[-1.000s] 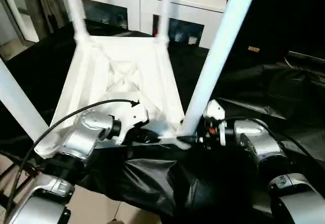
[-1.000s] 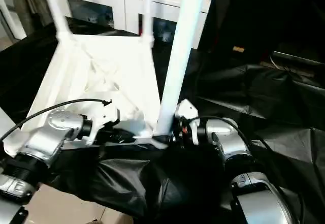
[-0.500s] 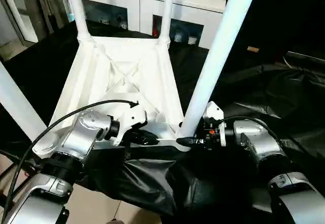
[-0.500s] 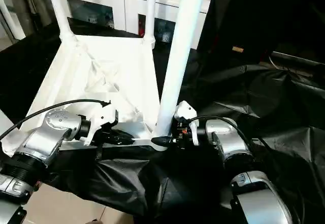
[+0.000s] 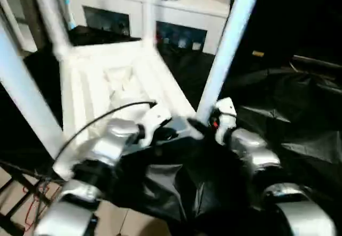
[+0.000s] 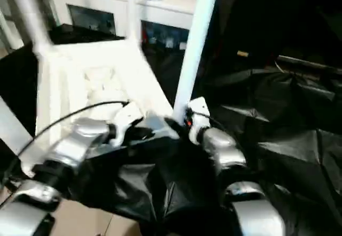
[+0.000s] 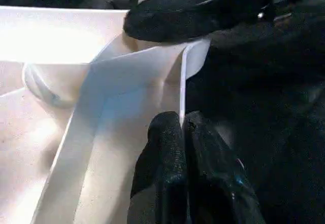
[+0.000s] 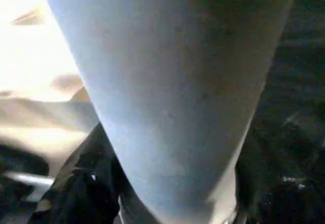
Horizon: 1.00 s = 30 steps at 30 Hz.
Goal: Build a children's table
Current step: Rotate leg to tighten
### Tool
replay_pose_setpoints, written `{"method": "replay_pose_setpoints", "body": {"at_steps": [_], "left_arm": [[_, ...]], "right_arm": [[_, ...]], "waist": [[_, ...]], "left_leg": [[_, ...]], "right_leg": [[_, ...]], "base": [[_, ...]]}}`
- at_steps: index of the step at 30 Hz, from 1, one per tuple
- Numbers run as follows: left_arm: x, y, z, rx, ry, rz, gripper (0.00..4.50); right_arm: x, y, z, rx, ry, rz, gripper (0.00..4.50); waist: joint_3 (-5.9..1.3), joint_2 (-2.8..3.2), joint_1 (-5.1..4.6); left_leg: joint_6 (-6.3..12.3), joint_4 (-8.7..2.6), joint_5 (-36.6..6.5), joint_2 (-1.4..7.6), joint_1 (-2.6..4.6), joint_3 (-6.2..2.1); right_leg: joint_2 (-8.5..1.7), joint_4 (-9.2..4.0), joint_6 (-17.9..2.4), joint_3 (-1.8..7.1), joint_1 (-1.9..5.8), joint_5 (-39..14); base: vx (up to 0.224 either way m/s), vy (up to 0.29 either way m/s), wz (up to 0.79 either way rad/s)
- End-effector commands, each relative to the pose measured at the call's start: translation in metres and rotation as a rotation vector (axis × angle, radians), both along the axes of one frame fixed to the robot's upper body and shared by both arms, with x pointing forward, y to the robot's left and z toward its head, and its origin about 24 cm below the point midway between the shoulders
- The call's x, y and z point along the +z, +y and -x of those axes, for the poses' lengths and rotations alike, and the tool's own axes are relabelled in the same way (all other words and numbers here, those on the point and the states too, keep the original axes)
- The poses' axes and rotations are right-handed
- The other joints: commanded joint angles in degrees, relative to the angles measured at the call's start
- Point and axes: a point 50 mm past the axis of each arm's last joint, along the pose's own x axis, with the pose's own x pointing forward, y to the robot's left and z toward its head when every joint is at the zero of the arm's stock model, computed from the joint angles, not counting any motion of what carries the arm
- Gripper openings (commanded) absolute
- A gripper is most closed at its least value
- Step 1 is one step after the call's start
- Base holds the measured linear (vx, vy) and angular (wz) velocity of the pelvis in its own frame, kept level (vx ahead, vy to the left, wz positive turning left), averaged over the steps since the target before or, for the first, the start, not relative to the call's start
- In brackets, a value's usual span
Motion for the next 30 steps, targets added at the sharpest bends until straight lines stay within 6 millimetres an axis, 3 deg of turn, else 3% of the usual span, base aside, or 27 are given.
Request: {"method": "replay_pose_setpoints", "body": {"at_steps": [1, 7, 13, 16, 19, 21, 24, 28, 29, 30], "left_arm": [[0.000, -0.034, 0.005, -0.048, 0.003, 0.061, 0.00], [0.001, -0.032, 0.010, -0.103, -0.008, 0.082, 0.00], [0.003, -0.019, 0.013, -0.160, 0.004, 0.093, 0.00], [0.004, -0.008, 0.014, -0.201, 0.012, 0.086, 0.00], [0.006, 0.001, 0.016, -0.240, 0.023, 0.082, 0.00], [0.007, 0.008, 0.019, -0.283, 0.039, 0.077, 0.00], [0.007, 0.020, 0.023, -0.340, 0.070, 0.053, 0.00], [0.006, 0.029, 0.026, -0.374, 0.093, 0.035, 0.00], [0.006, 0.030, 0.026, -0.381, 0.098, 0.034, 0.00], [0.007, 0.032, 0.027, -0.391, 0.104, 0.034, 0.00]], "right_arm": [[-0.023, 0.041, 0.020, 0.137, 0.111, 0.001, 3.17], [-0.013, 0.039, 0.014, 0.165, 0.058, 0.001, 3.73], [0.000, 0.028, 0.012, 0.336, -0.023, 0.065, 3.73], [0.009, 0.017, 0.015, 0.482, -0.048, 0.042, 3.73], [0.010, 0.008, 0.021, 0.597, -0.030, 0.026, 3.73], [0.009, 0.001, 0.027, 0.701, -0.001, 0.034, 3.73], [0.009, -0.005, 0.034, 0.799, 0.032, 0.026, 3.73], [0.011, -0.006, 0.038, 0.857, 0.054, -0.009, 3.59], [0.011, -0.006, 0.039, 0.869, 0.058, -0.015, 3.49], [0.011, -0.006, 0.040, 0.884, 0.069, -0.024, 3.49]], "waist": [[-1.93, 0.31, 0.08], [-1.98, 0.33, 0.07], [-2.21, 0.26, 0.10], [-2.56, 0.06, 0.31], [-3.11, 0.18, 0.48], [-2.94, 0.18, 0.69], [-2.75, 0.32, 0.95], [-2.55, 0.44, 1.30], [-2.51, 0.04, 1.30], [-2.53, 0.24, 1.45]], "left_leg": [[0.29, -4.42, -17.97, 1.32, -0.52, -0.31], [0.96, -4.42, -16.81, 1.34, -0.68, -0.17], [1.77, -4.16, -15.20, 1.33, -0.82, 0.01], [3.90, -3.65, -10.83, 1.24, -0.98, 0.22], [7.27, -2.72, -2.89, 1.23, -1.20, 0.44], [8.59, -2.50, -1.52, 1.30, -1.30, 0.55], [8.20, -2.55, -4.64, 1.60, -1.15, 0.69], [5.76, -2.99, -8.24, 1.85, -1.00, 0.61], [5.48, -3.02, -8.49, 1.81, -1.02, 0.65], [4.89, -3.08, -8.67, 1.82, -0.96, 0.60]], "right_leg": [[-3.05, -5.45, -8.50, 2.40, 1.29, -20.63], [-2.97, -5.27, -9.24, 2.41, 1.43, -17.95], [-2.87, -4.95, -10.07, 2.43, 1.75, -14.52], [-2.79, -4.22, -11.68, 2.39, 2.22, -8.07], [-2.45, -2.67, -15.35, 2.20, 2.32, 4.96], [-2.33, -2.40, -16.75, 2.00, 2.35, 7.42], [-2.52, -2.59, -17.18, 1.92, 2.26, 3.49], [-2.71, -2.93, -16.18, 2.06, 2.05, -1.50], [-2.66, -3.03, -15.94, 2.07, 2.06, -2.10], [-2.77, -3.01, -15.64, 2.11, 2.02, -2.92]], "base": [[0.000, 0.000, 0.00], [0.000, 0.000, 0.00], [0.000, 0.000, 0.00], [0.000, 0.000, 0.00], [0.000, 0.000, 0.00], [0.000, 0.000, 0.00], [0.000, 0.000, 0.00], [0.000, 0.000, 0.00], [0.000, 0.000, 0.00], [0.000, 0.000, 0.00]]}}
